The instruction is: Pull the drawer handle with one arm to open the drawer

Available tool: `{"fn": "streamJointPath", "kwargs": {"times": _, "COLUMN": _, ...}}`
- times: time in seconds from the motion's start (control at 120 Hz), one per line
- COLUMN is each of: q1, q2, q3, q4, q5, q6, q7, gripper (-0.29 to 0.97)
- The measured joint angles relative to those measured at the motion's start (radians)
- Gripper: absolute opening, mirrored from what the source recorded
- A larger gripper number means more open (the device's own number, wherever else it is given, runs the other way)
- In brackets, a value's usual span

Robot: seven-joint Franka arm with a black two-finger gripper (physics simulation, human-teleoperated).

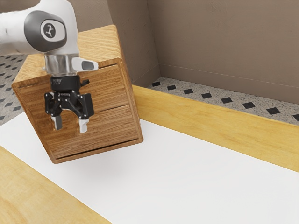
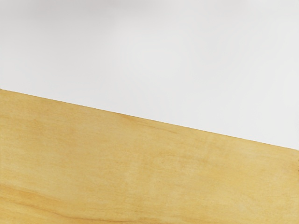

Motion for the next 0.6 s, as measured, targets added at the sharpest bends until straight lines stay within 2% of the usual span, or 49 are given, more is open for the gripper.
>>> {"fn": "streamJointPath", "kwargs": {"times": 0.1, "q1": -0.022, "q2": 0.000, "q3": 0.008, "q4": -0.005, "q5": -0.001, "q6": 0.136, "q7": 0.013, "gripper": 0.68}}
{"fn": "streamJointPath", "kwargs": {"times": 0.208, "q1": -0.025, "q2": -0.001, "q3": 0.017, "q4": -0.003, "q5": -0.003, "q6": 0.226, "q7": 0.026, "gripper": 0.68}}
{"fn": "streamJointPath", "kwargs": {"times": 0.317, "q1": -0.024, "q2": -0.123, "q3": 0.013, "q4": 0.009, "q5": -0.006, "q6": 0.278, "q7": 0.037, "gripper": 0.68}}
{"fn": "streamJointPath", "kwargs": {"times": 0.408, "q1": 0.007, "q2": -0.150, "q3": -0.006, "q4": 0.009, "q5": 0.000, "q6": 0.303, "q7": 0.045, "gripper": 0.68}}
{"fn": "streamJointPath", "kwargs": {"times": 0.475, "q1": 0.035, "q2": -0.141, "q3": -0.025, "q4": 0.008, "q5": 0.086, "q6": 0.317, "q7": 0.051, "gripper": 0.68}}
{"fn": "streamJointPath", "kwargs": {"times": 0.6, "q1": 0.040, "q2": -0.140, "q3": -0.039, "q4": 0.002, "q5": 0.309, "q6": 0.333, "q7": 0.068, "gripper": 0.68}}
